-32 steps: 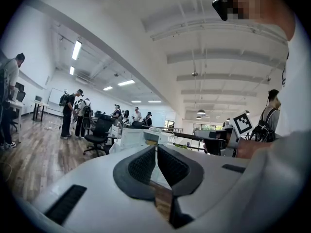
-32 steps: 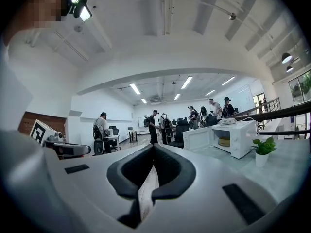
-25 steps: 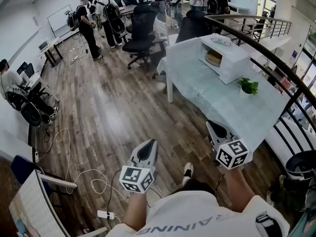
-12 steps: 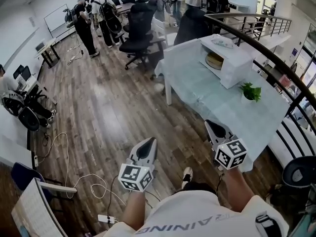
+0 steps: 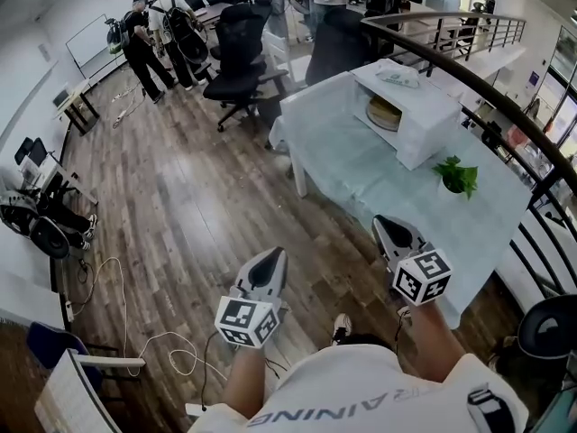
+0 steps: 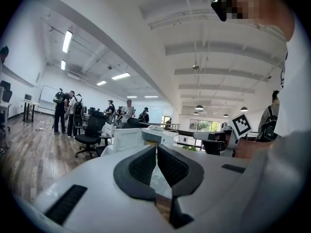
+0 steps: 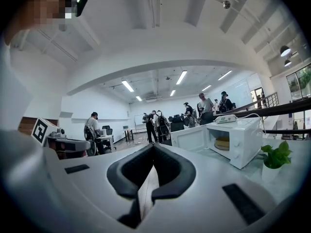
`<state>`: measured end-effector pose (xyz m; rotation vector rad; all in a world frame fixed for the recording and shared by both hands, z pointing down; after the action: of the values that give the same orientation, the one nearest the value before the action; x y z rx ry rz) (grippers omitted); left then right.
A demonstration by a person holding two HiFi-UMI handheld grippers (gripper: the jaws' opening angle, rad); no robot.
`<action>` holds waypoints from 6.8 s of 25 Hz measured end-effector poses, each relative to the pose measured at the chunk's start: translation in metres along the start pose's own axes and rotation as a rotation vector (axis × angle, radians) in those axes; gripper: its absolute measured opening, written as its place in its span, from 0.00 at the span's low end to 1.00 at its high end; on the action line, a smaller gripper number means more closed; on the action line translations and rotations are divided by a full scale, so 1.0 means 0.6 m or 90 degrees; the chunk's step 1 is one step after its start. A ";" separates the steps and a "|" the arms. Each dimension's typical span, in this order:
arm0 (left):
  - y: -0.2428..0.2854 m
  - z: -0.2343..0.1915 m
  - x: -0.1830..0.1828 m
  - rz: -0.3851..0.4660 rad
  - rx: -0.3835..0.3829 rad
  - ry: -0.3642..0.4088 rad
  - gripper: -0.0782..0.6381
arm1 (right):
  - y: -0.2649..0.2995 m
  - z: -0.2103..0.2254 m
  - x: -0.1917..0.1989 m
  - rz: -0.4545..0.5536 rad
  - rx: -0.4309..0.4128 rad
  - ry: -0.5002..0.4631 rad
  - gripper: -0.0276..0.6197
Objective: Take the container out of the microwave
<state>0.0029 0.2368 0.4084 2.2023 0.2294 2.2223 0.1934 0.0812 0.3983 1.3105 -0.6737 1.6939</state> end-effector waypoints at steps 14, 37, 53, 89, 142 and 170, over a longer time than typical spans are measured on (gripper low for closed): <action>0.203 -0.020 -0.019 0.001 0.019 -0.007 0.16 | 0.095 0.152 -0.021 -0.022 -0.004 0.016 0.08; 0.463 -0.255 -0.034 -0.016 0.110 -0.004 0.16 | 0.372 0.260 -0.091 -0.011 0.090 0.007 0.08; 0.613 -0.421 -0.024 -0.021 0.255 -0.010 0.16 | 0.531 0.286 -0.094 0.004 0.271 0.012 0.08; 0.884 -0.330 0.004 -0.072 0.333 -0.024 0.16 | 0.672 0.622 -0.039 -0.310 0.360 -0.184 0.11; 0.930 -0.326 0.071 -0.111 0.329 -0.085 0.16 | 0.866 0.887 0.068 -0.485 0.387 -0.405 0.10; 0.777 -0.339 0.037 -0.082 0.329 -0.054 0.16 | 0.736 0.533 -0.006 -0.399 0.290 -0.428 0.10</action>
<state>-0.1538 -0.2423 0.4792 2.4072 1.0140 2.1757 -0.0383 -0.3943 0.5301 2.1772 -0.1768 0.9003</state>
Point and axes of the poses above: the fingertips, and each gripper's own axes: y forward along the fingers, z to its right, x out of its underside, the point moved 4 cm from there along -y, backward along the fingers, and after that the axes turned 9 degrees about y, right-handed, at the moved point
